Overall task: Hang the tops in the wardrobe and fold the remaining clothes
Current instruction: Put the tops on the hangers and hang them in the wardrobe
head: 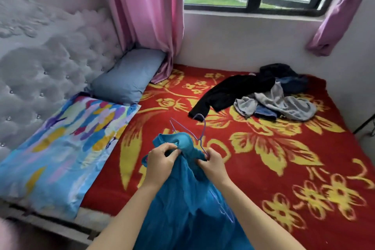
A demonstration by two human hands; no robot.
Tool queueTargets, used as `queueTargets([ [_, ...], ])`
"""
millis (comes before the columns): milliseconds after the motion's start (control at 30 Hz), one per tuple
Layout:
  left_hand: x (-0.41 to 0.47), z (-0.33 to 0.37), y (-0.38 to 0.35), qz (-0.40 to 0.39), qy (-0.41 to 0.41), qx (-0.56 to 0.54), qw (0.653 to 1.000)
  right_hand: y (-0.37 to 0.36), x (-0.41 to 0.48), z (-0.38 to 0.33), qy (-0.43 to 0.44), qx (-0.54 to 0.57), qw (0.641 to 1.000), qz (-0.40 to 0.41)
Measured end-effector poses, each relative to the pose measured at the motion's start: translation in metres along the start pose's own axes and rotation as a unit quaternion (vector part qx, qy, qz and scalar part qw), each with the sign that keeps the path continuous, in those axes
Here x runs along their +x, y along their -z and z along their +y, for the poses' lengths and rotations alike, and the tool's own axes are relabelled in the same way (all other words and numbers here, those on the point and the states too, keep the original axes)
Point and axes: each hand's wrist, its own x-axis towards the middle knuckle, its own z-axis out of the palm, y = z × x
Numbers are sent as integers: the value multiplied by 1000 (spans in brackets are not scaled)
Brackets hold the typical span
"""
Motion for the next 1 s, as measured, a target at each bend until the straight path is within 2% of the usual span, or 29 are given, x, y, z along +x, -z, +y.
queueTargets([
  [133,12,-35,-3,-41,65,-34,996,36,25,-31,84,-26,994,67],
  [200,17,-47,-7,-57,97,-37,993,54,36,-46,119,-40,989,73],
  [367,33,-59,-21,-40,142,-126,981,70,58,-71,184,-75,975,98],
  [433,38,-60,-23,-34,176,-201,963,74,63,-71,181,-76,974,112],
  [533,55,-75,-29,-15,304,-336,891,75,62,-68,157,-71,980,96],
  [667,78,-109,-53,-84,425,-279,857,70,58,-68,131,-44,988,71],
  [800,97,-115,-74,-142,444,-254,848,68,56,-70,102,-23,993,58],
  [900,114,-110,-83,-217,463,-353,784,71,54,-66,80,-40,994,66],
  [933,119,-108,-86,-232,453,-363,780,73,53,-63,73,-50,993,72],
  [1000,128,-100,-88,-270,410,-306,816,79,51,-56,56,-66,992,91],
])
